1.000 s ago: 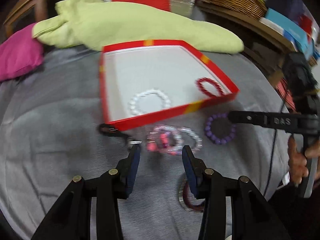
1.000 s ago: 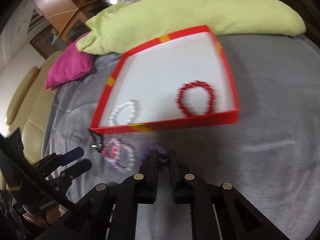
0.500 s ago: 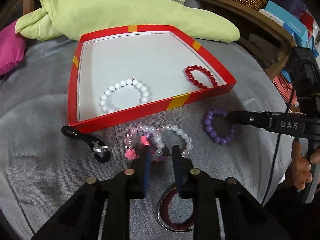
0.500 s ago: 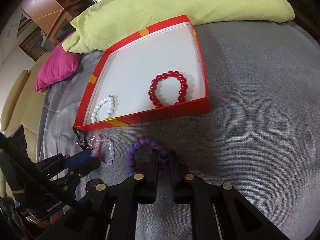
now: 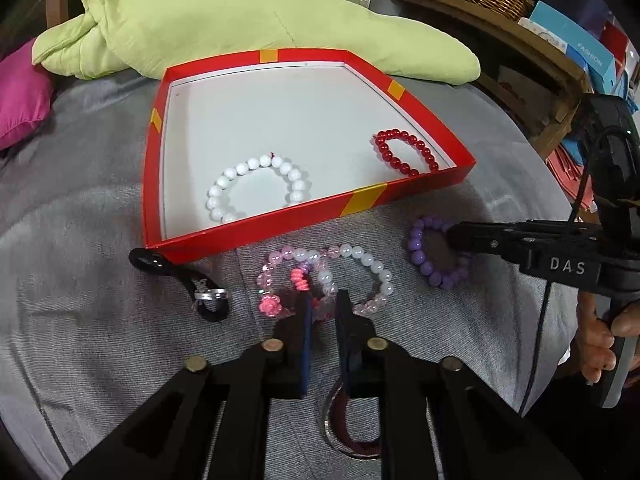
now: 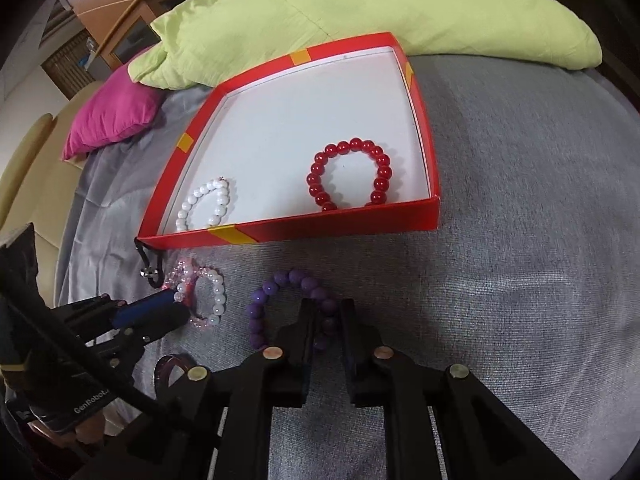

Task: Organize jewelry
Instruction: 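Carry both bracelets into the tray and release them beside the others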

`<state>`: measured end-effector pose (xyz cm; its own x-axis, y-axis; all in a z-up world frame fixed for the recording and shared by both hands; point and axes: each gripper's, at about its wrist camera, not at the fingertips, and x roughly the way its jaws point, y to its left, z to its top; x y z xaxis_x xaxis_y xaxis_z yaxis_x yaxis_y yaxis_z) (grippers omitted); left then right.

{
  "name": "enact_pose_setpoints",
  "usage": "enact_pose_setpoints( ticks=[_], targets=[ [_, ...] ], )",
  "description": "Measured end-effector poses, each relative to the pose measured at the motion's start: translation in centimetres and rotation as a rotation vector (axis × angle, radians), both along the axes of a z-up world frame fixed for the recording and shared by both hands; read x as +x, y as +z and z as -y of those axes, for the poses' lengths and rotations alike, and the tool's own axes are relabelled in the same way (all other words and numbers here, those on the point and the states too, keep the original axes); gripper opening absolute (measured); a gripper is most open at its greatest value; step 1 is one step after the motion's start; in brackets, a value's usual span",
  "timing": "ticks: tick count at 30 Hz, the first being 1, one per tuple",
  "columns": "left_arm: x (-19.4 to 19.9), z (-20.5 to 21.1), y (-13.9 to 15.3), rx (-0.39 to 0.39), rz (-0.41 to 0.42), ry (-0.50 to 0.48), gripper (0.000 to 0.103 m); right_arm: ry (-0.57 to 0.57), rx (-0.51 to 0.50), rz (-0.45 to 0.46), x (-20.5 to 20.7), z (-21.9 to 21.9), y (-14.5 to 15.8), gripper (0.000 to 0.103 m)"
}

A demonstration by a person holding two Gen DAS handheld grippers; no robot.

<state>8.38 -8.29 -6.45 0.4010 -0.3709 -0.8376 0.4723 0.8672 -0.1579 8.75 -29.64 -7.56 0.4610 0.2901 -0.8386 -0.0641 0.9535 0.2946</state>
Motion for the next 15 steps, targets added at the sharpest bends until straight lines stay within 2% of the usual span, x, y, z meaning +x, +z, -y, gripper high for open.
enact_pose_setpoints(
  ticks=[4,9,15],
  targets=[
    [-0.1,-0.7,0.5,-0.024,0.006,0.007,0.011,0.011,0.013,0.018,-0.1,-0.2,0.4,0.011],
    [-0.2,-1.8,1.4,-0.035,0.031,0.023,0.011,0.044,0.091,0.069,-0.3,-0.7,1.8,0.011],
    [-0.7,-3.7,3.2,-0.094,0.068,0.034,0.007,0.071,0.133,0.125,-0.6,-1.1,3.3,0.011]
  ],
)
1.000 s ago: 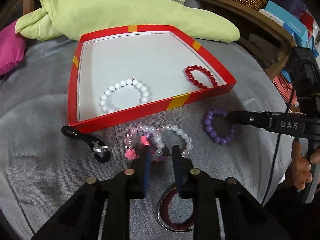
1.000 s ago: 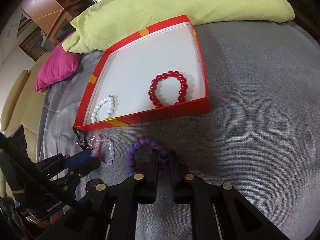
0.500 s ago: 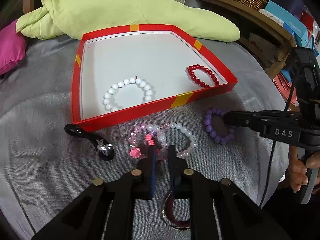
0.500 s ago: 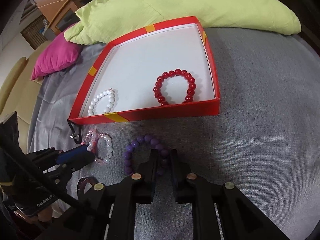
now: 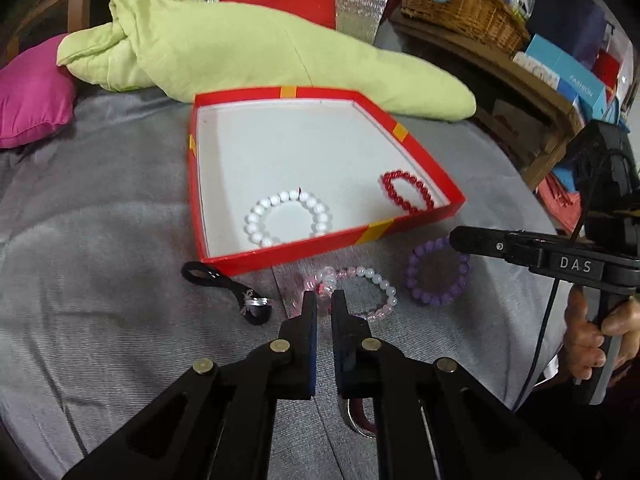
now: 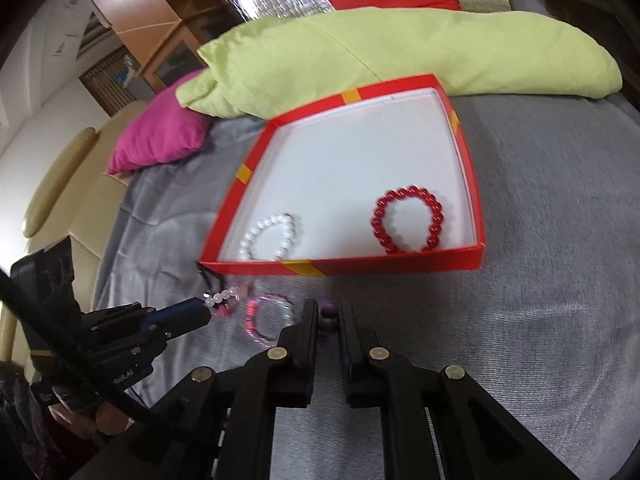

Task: Organize jewelry
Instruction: 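Carry both bracelets into the tray and release them beside the others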

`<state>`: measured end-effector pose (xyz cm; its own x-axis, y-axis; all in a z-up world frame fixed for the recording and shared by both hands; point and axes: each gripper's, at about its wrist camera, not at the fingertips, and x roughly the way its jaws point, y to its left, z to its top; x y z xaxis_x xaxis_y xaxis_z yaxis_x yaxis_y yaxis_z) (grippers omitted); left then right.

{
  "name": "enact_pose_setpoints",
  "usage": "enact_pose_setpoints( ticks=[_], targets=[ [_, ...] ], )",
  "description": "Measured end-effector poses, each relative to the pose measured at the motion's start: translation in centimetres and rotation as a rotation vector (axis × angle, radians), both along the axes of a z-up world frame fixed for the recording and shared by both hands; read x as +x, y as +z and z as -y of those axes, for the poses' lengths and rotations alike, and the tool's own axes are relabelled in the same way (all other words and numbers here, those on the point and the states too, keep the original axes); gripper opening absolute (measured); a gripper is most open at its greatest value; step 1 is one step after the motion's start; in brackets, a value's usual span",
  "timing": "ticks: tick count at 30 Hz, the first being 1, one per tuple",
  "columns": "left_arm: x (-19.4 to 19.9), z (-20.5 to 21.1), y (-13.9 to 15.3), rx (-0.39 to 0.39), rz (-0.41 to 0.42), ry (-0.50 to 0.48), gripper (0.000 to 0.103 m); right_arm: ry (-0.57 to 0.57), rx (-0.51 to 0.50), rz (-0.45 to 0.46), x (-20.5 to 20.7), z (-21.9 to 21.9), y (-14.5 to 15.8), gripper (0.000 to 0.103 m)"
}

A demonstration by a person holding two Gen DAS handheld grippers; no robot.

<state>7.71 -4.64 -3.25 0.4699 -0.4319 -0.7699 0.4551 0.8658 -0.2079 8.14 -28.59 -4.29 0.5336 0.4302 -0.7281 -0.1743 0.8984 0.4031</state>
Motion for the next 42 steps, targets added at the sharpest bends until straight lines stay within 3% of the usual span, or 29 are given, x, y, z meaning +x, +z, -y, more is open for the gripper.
enact_pose_setpoints(
  ticks=[16,22,29,42],
  targets=[
    [-0.7,-0.1,3.5,-0.099,0.080,-0.022,0.007,0.000,0.081,0.120,-0.5,0.6,2.8,0.011],
    [1.1,0.0,4.9,-0.131,0.112,0.009,0.007,-0.035,0.088,0.140,1.0,0.6,3.1,0.011],
    [5.1,0.1,4.2,-0.114,0.114,0.101,0.007,-0.076,0.087,0.136,4.1,-0.2,2.5,0.011],
    [9.1,1.0,1.9,-0.052,0.101,0.182,0.007,-0.134,0.083,0.135,9.0,-1.5,0.9,0.011]
  ],
)
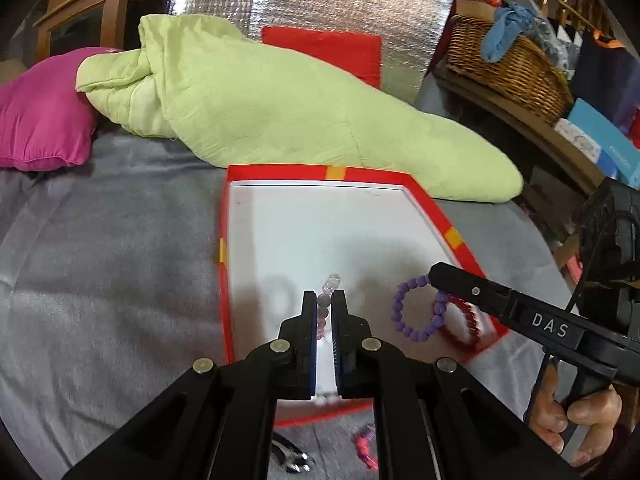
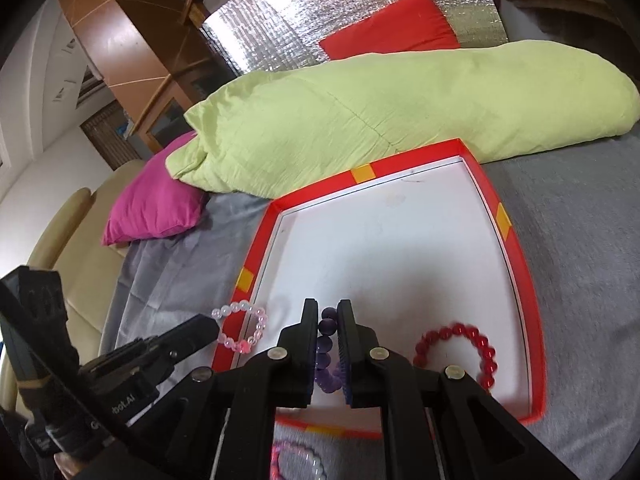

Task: Organize jewelry
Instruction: 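Carry both bracelets into the tray and release them beside the others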

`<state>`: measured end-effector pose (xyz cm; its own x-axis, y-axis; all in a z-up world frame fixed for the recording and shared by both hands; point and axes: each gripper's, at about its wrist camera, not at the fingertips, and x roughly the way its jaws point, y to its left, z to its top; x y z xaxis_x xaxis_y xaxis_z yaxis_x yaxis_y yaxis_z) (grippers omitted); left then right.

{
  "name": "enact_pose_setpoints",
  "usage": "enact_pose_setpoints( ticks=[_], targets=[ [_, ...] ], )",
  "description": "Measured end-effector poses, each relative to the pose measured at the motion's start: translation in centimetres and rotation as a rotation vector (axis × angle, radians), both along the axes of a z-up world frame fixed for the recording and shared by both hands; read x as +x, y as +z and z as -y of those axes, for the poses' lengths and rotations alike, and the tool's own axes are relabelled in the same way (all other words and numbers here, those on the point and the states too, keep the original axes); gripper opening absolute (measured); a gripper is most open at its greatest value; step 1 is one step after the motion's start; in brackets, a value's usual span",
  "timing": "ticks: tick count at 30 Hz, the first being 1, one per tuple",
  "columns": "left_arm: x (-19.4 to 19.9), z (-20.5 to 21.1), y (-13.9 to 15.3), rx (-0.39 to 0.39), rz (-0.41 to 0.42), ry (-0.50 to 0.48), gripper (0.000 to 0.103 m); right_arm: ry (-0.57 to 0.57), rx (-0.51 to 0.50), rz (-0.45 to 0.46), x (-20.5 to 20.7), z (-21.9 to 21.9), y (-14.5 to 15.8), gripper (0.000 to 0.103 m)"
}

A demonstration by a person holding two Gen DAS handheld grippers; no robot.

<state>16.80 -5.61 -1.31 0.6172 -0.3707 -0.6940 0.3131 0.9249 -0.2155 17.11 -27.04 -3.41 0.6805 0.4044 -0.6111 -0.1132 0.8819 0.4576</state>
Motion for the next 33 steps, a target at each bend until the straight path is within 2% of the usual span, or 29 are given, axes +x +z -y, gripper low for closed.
enact_pose_setpoints(
  ticks=[5,9,11,16,19,21,27,33],
  targets=[
    [1.6,0.2,-1.3,0.015,-0.026,0.037,0.007,-0.064,-0.030,-0.021,1.9,0.0,-1.1,0.011],
    [1.9,0.9,-2.1,0.070,-0.041,0.039,0.007,-0.107,-0.089,-0.045,2.6,-0.2,-1.6,0.014],
    [1.6,1.1,-2.0,0.103,-0.036,0.042,0.011,-0.131,-0.141,-0.044,2.5,-0.3,-1.6,0.014],
    [0.0,0.7,-0.9,0.144,0.016,0.059,0.039,-0.169,-0.199,-0.026,1.7,-0.1,-0.7,0.051],
    [-1.0,0.5,-0.2,0.180,0.053,0.068,0.048,-0.176,-0.272,0.017,0.7,-0.6,0.4,0.051],
    [-1.8,0.6,0.1,0.206,0.075,0.069,0.050,-0.171,-0.335,0.053,-0.3,-1.1,1.3,0.051],
    [-3.4,0.9,0.6,0.244,0.111,0.056,0.052,-0.174,-0.451,0.126,-2.8,-1.9,3.5,0.051],
    [-4.2,0.9,0.8,0.264,0.129,0.044,0.053,-0.180,-0.501,0.154,-4.2,-2.6,4.6,0.051]
  ],
)
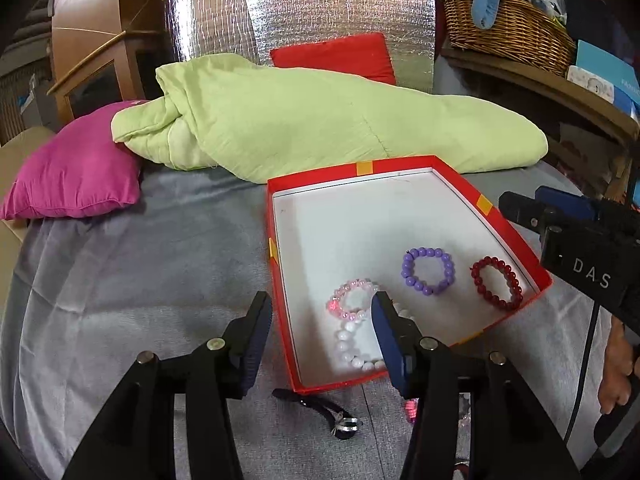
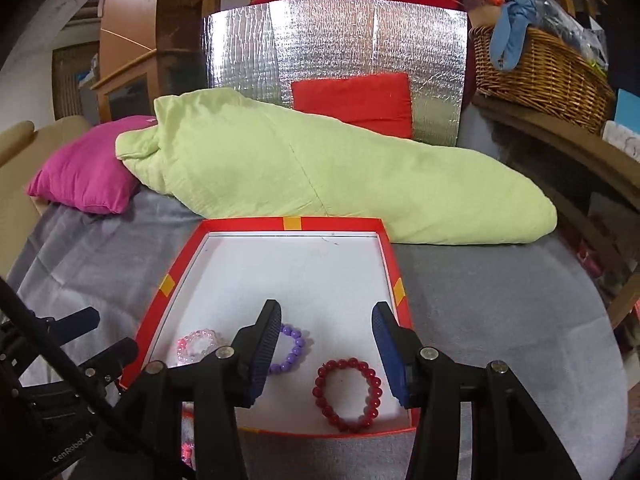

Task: Organize jewelry
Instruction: 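Carry both bracelets into the tray and release them beside the others, then withdraw both open tools from the tray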

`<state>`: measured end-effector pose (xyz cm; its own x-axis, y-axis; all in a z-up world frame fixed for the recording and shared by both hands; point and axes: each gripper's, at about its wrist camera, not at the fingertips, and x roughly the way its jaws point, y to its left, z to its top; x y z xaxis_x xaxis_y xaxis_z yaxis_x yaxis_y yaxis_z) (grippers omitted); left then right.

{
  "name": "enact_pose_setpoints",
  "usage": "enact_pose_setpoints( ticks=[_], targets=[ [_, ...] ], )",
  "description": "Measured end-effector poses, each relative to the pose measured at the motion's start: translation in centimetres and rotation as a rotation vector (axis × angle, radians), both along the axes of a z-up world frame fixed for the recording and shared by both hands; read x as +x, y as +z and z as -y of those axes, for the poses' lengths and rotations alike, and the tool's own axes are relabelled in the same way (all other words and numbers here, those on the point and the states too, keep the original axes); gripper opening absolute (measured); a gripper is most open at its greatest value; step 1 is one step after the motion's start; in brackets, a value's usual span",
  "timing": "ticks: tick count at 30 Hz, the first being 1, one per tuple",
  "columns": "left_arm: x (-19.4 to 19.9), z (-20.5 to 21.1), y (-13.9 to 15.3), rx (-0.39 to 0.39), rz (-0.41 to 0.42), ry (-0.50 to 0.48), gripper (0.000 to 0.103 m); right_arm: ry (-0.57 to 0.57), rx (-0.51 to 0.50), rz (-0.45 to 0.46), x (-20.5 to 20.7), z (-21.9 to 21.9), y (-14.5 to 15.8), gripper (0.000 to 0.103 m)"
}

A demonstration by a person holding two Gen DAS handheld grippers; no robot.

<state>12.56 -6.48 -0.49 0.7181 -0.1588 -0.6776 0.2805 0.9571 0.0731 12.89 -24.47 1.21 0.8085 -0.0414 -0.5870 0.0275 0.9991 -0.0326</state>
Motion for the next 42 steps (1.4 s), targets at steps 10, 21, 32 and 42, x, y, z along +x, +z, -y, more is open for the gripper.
enact_pose_setpoints(
  ticks=[10,21,32,42],
  targets=[
    [0.1,-1.1,0.2,-0.012,0.001,0.023,0.053,-0.014,-0.061,0.047,-1.1,-1.0,1.2,0.051],
    [0.1,-2.0,0.1,-0.010,-0.006,0.042,0.053,0.002,-0.076,0.082,-2.2,-2.1,2.4,0.051],
    [-0.1,-2.5,0.3,-0.007,-0.001,0.048,0.053,0.015,-0.100,0.091,-2.8,-3.0,2.6,0.051],
    [-0.5,-3.3,0.4,0.003,0.001,0.054,0.053,0.024,-0.112,0.091,-3.4,-3.6,2.5,0.051]
  ],
)
